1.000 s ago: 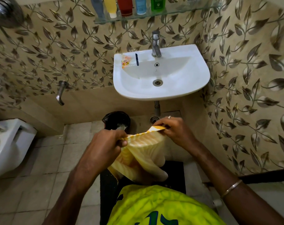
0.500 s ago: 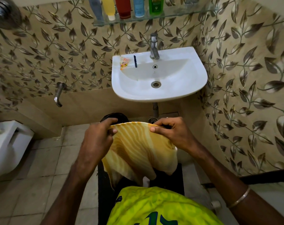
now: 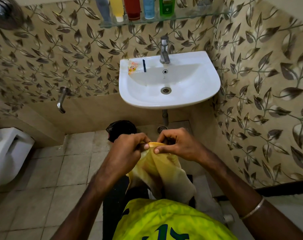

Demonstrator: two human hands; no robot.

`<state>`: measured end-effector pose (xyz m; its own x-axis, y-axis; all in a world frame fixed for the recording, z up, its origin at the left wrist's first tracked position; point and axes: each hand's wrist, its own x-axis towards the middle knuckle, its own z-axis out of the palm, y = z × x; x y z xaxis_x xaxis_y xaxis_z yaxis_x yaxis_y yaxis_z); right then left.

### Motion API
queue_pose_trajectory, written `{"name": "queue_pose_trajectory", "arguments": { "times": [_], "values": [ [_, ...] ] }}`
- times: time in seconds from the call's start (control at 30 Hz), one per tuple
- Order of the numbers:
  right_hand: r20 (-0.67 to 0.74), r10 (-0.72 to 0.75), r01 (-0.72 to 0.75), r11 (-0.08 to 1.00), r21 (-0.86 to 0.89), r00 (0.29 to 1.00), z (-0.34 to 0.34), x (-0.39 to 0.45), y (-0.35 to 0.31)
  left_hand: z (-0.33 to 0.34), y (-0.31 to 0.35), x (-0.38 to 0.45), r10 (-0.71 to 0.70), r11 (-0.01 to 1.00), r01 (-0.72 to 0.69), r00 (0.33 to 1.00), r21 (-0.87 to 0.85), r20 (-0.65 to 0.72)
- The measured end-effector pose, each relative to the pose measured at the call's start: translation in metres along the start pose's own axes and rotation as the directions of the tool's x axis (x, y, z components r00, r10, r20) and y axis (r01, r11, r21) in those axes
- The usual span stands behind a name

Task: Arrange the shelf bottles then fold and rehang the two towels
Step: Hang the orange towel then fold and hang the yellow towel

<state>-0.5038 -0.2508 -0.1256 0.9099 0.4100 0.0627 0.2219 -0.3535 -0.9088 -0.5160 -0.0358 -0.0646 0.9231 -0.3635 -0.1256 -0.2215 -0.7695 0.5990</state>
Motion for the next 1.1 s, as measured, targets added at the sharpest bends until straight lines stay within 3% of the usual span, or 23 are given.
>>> {"name": "queue_pose_trajectory", "arguments": {
  "times": [0.2, 0.37, 0.47, 0.57, 0.73, 0.9, 1.0, 1.1],
  "values": [
    [-0.037, -0.030, 0.019, 0.958, -0.286, 0.999, 0.001, -0.001, 0.024, -0.002, 0.007, -0.007, 0.027, 0.999, -0.027, 1.000, 0.024, 0.000],
    [-0.156, -0.118, 0.049, 0.920, -0.389, 0.981, 0.005, -0.002, 0.049, -0.007, 0.008, -0.011, 0.046, 0.998, -0.045, 0.999, 0.042, -0.014],
    [-0.250, -0.058, -0.021, 0.953, -0.303, 0.967, 0.003, -0.005, 0.066, -0.012, 0.006, -0.012, 0.033, 0.998, -0.032, 0.999, 0.047, -0.020],
    [-0.315, 0.086, -0.118, 0.989, -0.086, 0.945, 0.001, -0.012, 0.074, -0.017, 0.001, -0.010, -0.002, 0.999, 0.003, 1.000, 0.039, -0.026],
    [-0.269, 0.222, -0.133, 0.940, 0.314, 0.937, -0.001, -0.017, 0.069, -0.018, -0.025, 0.001, -0.121, 0.993, 0.118, 0.978, -0.027, -0.169],
    [-0.179, 0.197, -0.118, 0.920, 0.374, 0.964, 0.019, -0.018, 0.050, -0.002, -0.043, 0.022, -0.248, 0.966, 0.258, 0.909, -0.014, -0.335],
    [-0.187, 0.175, -0.100, 0.930, 0.353, 0.967, 0.023, -0.015, 0.041, 0.008, -0.029, 0.024, -0.206, 0.978, 0.197, 0.965, -0.073, -0.163],
    [-0.151, 0.129, -0.078, 0.948, 0.308, 0.980, 0.023, -0.010, 0.033, 0.016, -0.010, 0.020, -0.066, 0.985, 0.076, 0.996, -0.153, 0.068]
  ]
}}
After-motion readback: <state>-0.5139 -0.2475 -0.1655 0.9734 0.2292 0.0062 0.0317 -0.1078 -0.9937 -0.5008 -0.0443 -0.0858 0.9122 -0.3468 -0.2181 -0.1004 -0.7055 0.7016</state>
